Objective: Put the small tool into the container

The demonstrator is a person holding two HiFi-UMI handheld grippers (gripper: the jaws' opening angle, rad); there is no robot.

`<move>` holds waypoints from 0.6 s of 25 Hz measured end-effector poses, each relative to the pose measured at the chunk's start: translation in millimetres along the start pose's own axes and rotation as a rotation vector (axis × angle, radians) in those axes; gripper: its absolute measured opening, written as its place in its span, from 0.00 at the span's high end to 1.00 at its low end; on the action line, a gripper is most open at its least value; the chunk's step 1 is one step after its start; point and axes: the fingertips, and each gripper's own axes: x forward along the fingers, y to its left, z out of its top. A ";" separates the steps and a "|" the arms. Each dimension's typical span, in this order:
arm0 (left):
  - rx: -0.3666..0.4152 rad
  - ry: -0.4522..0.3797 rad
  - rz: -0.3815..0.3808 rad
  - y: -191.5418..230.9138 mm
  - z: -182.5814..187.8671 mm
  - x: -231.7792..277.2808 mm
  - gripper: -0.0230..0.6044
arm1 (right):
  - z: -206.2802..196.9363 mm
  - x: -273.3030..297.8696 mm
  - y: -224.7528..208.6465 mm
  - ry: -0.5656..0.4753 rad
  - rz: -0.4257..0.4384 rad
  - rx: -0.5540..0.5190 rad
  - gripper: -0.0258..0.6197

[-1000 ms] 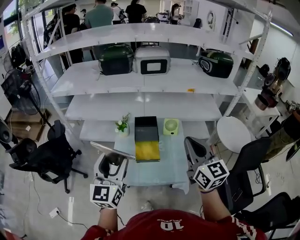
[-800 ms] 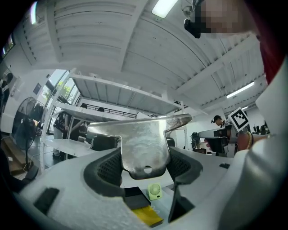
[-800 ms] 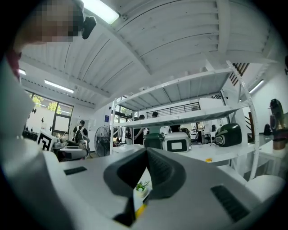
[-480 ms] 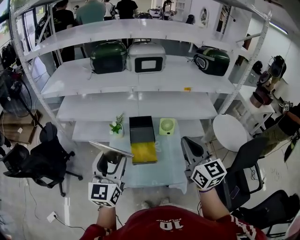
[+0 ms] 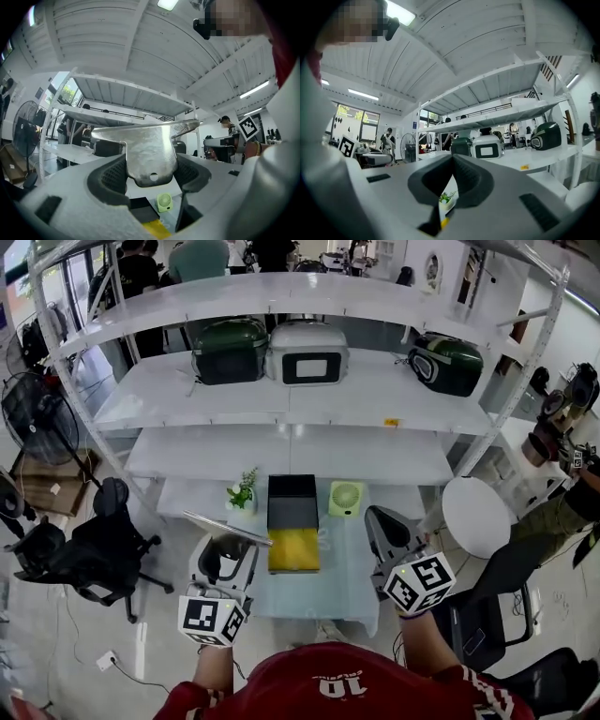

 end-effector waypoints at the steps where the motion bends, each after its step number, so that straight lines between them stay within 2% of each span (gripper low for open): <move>1: -0.001 -0.001 0.003 -1.9 0.6 4.4 0.50 | 2.7 3.7 -4.0 -0.006 0.012 -0.003 0.96; 10: -0.002 0.026 0.022 -23.6 -14.3 41.6 0.50 | -7.6 17.3 -44.3 -0.004 0.064 0.029 0.96; 15: 0.005 0.059 0.017 -40.1 -34.2 60.8 0.50 | -35.2 17.9 -61.9 0.030 0.089 0.043 0.96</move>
